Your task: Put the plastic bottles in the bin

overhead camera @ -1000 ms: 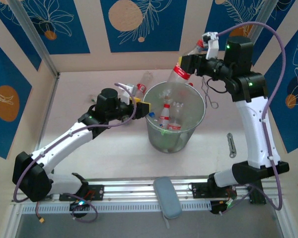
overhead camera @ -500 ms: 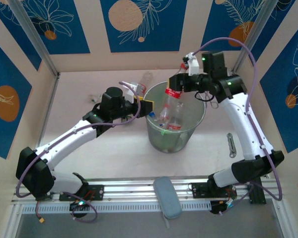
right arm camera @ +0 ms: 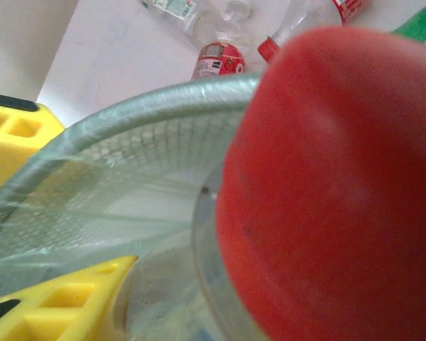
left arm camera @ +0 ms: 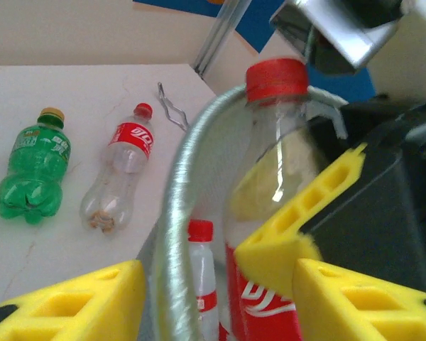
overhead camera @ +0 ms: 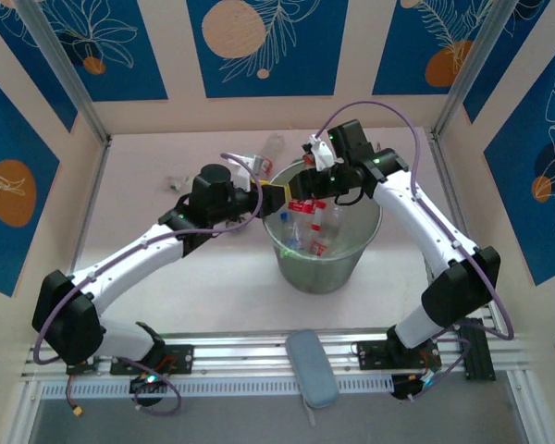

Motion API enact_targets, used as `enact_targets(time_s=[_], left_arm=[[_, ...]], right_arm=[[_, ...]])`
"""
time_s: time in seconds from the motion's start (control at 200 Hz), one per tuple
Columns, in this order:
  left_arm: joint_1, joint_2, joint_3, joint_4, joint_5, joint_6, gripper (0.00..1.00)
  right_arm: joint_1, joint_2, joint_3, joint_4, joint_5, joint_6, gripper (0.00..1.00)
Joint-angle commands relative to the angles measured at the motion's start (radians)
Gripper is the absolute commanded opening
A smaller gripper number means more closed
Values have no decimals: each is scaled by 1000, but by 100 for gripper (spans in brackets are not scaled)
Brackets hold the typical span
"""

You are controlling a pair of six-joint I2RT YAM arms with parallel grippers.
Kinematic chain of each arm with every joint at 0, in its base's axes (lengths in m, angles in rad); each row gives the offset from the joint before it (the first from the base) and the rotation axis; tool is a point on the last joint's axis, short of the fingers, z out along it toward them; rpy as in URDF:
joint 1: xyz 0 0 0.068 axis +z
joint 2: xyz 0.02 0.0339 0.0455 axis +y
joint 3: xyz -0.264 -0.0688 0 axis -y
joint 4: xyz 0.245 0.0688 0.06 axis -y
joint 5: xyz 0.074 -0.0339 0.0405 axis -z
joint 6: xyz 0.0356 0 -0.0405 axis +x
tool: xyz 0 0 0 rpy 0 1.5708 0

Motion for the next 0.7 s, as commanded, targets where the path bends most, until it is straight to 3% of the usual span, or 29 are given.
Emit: enact_targets(time_s=[0.0, 0.14, 0.695], left_arm=[[-16, 32, -37, -42, -18, -11, 56], [-18, 34, -38, -31, -22, -23, 56], [-26, 34, -39, -56, -56, -26, 54]], right_arm=[[24, 8, -45, 20, 1, 28, 36], [25, 7, -96, 51, 34, 31, 39], [5, -33, -127, 86, 22, 27, 76]])
